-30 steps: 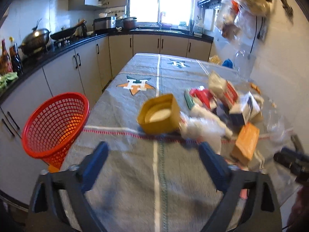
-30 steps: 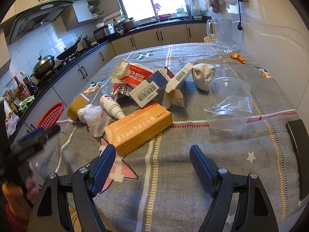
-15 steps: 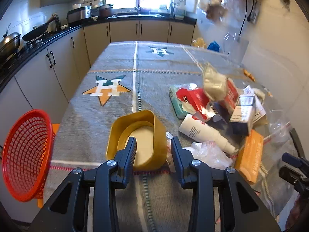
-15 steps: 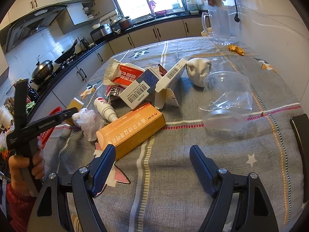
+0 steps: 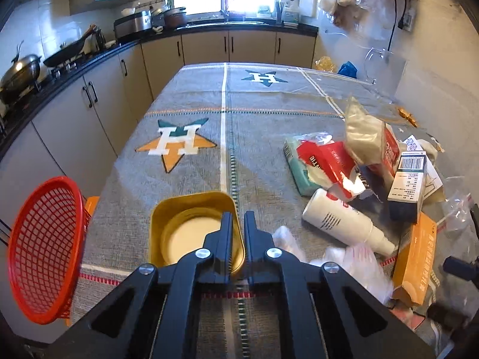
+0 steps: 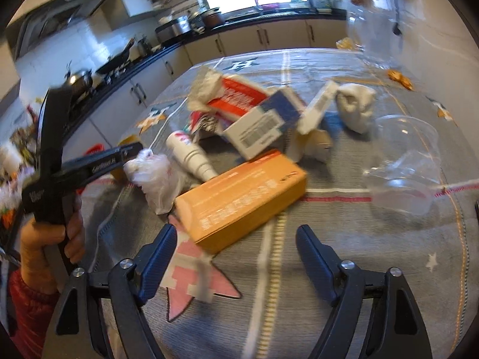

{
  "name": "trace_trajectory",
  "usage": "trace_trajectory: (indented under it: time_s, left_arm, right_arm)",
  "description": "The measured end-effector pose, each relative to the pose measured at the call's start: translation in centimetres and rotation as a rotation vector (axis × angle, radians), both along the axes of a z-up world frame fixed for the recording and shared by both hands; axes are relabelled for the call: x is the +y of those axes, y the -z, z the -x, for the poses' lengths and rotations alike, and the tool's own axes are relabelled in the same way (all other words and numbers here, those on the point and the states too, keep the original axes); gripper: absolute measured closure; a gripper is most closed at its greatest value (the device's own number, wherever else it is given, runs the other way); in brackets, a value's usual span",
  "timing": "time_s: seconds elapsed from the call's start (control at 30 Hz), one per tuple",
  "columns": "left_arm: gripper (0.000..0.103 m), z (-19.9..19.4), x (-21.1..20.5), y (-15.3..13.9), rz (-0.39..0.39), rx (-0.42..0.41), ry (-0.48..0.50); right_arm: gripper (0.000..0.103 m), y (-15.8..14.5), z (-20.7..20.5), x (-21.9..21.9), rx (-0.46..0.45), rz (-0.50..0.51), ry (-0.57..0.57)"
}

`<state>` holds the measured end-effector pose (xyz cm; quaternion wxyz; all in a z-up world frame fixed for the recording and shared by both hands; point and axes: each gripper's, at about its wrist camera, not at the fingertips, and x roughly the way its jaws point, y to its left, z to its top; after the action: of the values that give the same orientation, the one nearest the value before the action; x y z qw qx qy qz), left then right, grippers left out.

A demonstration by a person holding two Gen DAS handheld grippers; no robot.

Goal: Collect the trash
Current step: 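Lower the left tool onto the yellow bowl and close on its rim, then close the right tool on the orange toothpaste box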

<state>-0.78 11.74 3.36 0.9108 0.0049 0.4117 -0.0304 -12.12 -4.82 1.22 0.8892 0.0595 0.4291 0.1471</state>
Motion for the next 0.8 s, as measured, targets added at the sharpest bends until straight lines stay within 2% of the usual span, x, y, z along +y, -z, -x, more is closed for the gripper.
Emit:
trace_trajectory:
  time_s: [0.1, 0.23, 0.63, 0.8]
  left_arm:
    - [0.098, 0.3, 0.4, 0.0, 0.016, -0.010, -0.002]
    - [0.100, 0.9, 1.0, -0.5, 0.045, -0.026, -0.002]
    - [0.100, 2.8, 1.6, -1.0, 0.097, -0.047, 0.010]
    - [0.100, 3.5, 1.8, -1.3, 0.115, -0.059, 0.014]
  right_arm:
    - [0.015, 0.5, -0.2, 1.8, -0.021, 0.093, -0.006]
    - [0.015, 1.1, -0.9, 2.6, -0.048, 0.195, 0.039]
    - [0.016, 0.0, 0.0, -6.8, 0.009, 0.192, 0.262]
    - [0.016, -1.3, 0.7, -8.5, -0.005, 0.094, 0.284]
